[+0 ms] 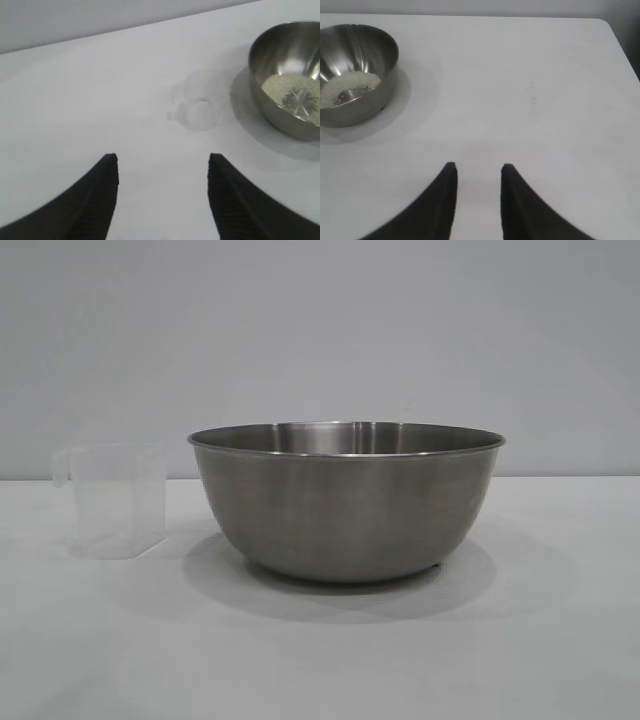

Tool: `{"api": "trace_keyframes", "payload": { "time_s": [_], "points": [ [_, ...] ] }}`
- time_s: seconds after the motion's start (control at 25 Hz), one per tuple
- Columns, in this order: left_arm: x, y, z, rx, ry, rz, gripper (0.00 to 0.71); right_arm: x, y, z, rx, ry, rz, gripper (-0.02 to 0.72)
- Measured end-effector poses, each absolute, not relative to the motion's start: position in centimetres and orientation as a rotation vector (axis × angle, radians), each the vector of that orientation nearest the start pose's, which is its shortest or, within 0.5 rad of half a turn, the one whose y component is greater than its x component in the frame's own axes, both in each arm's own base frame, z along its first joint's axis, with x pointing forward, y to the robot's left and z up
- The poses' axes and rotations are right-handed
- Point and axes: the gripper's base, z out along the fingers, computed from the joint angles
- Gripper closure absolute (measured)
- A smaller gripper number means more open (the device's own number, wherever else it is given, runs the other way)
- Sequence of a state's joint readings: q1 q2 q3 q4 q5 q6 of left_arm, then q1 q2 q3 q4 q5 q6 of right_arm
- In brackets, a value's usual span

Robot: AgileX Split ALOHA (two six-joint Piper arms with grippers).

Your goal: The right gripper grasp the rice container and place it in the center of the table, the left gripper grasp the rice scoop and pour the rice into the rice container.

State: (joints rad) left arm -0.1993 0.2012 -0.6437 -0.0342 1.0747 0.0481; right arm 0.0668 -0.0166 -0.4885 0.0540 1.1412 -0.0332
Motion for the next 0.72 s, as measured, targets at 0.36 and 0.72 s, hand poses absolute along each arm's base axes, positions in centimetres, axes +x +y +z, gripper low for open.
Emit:
{"api": "trace_keyframes", "payload": {
  "time_s": [0.36,0.72],
  "points": [
    [-4.3,-0.1,30.9,0.285,2.027,-0.225,0.363,-1.0,0.4,26.8,-0.111,2.117,0.085,0.488],
    [-3.1,0.3,29.2,0.268,2.079,-0.137,0.363,-1.0,0.4,26.8,-0.111,2.117,0.086,0.488]
  ]
}}
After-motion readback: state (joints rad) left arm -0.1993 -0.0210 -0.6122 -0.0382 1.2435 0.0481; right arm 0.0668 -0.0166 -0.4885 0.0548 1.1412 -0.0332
